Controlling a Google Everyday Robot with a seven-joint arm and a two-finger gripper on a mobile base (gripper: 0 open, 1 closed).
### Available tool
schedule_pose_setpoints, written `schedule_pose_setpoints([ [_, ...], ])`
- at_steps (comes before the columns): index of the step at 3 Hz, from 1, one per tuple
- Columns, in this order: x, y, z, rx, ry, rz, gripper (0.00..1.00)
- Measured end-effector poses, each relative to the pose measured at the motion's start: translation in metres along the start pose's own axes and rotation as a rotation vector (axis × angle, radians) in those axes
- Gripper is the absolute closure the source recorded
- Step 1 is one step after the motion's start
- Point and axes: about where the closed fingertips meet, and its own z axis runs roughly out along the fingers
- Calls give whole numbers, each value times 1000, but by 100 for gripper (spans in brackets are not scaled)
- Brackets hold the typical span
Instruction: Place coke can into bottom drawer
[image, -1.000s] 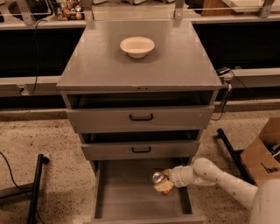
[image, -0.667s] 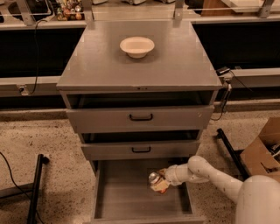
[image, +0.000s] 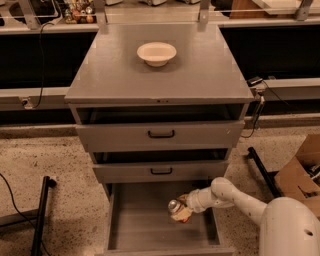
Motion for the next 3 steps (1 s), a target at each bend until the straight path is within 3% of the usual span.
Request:
schedule_pose_setpoints([
  [2, 28, -5, 5, 3, 249, -112, 13],
  [3, 31, -4, 6, -1, 254, -114, 0],
])
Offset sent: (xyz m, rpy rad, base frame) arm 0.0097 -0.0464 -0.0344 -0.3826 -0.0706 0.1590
